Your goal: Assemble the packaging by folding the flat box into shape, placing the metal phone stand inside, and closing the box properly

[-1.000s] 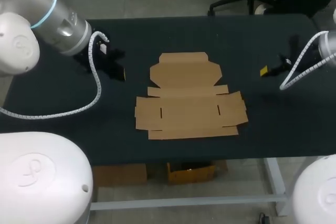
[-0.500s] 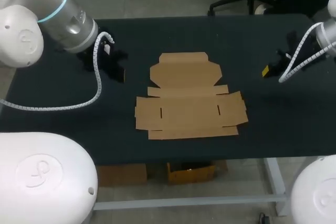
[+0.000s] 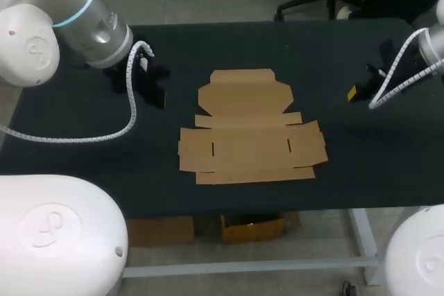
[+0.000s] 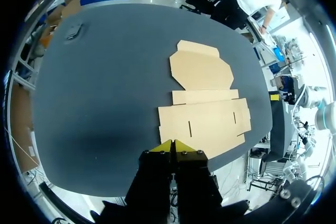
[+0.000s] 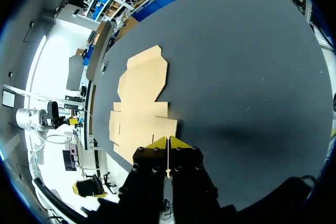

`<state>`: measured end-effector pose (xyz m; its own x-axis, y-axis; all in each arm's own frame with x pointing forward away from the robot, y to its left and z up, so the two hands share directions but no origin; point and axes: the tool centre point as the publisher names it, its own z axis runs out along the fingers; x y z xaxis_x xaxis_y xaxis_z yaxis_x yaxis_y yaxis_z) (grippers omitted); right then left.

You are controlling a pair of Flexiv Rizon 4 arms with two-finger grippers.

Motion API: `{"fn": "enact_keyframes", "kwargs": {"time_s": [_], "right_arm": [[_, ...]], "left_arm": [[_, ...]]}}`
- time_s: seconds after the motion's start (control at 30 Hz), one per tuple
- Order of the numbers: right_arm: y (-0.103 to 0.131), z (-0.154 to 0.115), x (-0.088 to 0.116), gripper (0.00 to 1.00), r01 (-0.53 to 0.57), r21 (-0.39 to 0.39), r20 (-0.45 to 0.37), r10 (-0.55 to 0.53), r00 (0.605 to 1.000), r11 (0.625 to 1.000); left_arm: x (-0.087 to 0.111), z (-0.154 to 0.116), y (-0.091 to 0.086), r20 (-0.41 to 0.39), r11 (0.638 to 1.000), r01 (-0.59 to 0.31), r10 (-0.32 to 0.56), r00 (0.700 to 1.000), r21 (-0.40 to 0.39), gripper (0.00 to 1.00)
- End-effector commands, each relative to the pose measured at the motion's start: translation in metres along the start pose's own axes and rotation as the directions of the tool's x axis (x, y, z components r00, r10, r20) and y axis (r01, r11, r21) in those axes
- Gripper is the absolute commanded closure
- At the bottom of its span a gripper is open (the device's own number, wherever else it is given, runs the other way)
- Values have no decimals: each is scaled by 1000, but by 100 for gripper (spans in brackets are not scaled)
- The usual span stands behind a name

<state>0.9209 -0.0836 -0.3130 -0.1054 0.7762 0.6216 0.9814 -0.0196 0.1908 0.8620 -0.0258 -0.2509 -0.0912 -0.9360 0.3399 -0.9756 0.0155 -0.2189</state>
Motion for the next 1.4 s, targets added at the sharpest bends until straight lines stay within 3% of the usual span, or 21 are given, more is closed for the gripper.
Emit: {"fn": "enact_keyframes", "kwargs": {"time_s": [0.03, 0.47, 0.9, 1.4], "right_arm": [[-1, -1, 1, 100, 0, 0, 1, 0, 1000, 1000], [-6, 17, 0, 100, -20, 16, 19, 20, 1000, 1000], [-9, 37, -9, 100, -33, -1, 31, 33, 999, 999], [-1, 53, -25, 100, -10, -32, -25, 9, 1000, 999]], "left_arm": [[1, 0, 0, 8, 1000, 1, -1, 1000, 0, 100], [-4, 17, -15, -39, 999, -32, 34, 999, 28, 100], [-11, 45, -38, -69, 999, -18, 15, 998, -36, 100], [-18, 65, -39, -95, 998, -1, -5, 995, -61, 100]]}}
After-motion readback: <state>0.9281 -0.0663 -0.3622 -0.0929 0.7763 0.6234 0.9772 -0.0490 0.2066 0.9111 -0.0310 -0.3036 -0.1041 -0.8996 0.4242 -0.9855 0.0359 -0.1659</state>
